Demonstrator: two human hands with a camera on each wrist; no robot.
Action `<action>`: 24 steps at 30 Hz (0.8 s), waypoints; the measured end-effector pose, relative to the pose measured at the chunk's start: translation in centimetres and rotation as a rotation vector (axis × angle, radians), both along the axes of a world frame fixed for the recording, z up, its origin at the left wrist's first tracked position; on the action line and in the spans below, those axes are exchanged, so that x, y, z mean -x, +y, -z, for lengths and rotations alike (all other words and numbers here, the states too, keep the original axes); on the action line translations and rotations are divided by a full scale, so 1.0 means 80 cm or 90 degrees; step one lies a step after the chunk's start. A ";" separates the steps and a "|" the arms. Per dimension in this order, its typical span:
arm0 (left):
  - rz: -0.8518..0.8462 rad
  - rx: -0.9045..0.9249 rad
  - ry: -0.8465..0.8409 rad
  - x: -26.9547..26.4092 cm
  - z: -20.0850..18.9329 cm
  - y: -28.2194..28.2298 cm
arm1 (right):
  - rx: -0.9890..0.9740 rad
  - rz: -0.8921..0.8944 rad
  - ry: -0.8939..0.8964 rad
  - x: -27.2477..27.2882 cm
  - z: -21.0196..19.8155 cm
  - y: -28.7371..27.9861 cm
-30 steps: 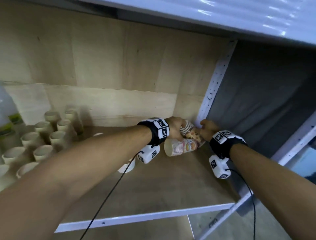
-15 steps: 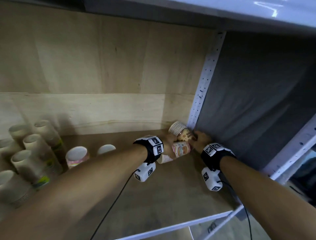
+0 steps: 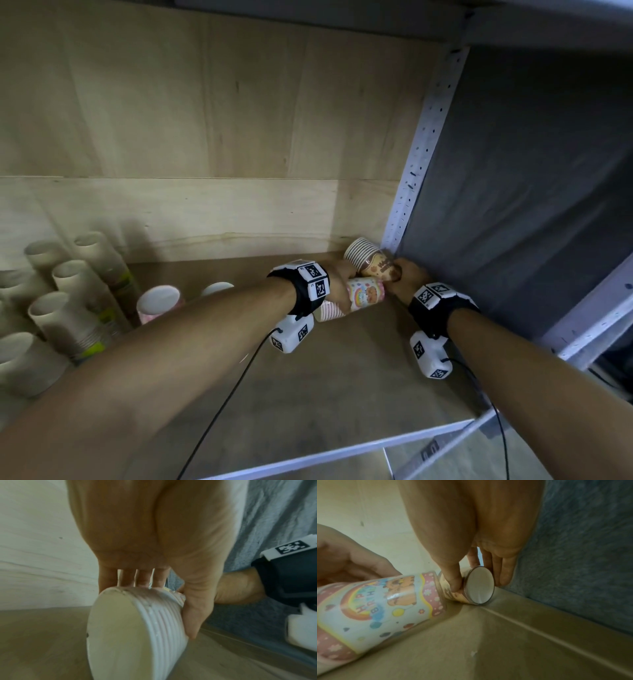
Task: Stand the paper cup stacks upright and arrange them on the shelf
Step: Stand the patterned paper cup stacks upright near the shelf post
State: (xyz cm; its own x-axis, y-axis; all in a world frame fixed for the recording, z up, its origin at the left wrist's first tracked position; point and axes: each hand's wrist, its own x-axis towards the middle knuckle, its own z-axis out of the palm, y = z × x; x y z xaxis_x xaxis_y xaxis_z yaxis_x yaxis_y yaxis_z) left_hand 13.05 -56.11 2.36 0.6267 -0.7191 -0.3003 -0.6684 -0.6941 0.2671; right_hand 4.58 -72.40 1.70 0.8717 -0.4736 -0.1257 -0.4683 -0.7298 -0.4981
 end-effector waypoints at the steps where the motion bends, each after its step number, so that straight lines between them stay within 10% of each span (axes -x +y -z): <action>1: -0.006 0.008 0.001 0.000 -0.001 0.002 | 0.009 0.005 0.004 0.000 -0.001 0.001; 24: -0.276 0.343 0.029 0.030 -0.024 0.059 | 0.095 -0.157 -0.099 -0.003 -0.094 0.035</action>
State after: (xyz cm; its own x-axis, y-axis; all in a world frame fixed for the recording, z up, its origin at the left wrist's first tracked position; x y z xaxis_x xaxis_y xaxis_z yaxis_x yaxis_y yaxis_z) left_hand 10.65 -51.41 4.31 0.8862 -0.4634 -0.0046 -0.3411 -0.6591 0.6702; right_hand 4.81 -69.61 9.20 0.9658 -0.2488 0.0727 -0.1950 -0.8821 -0.4289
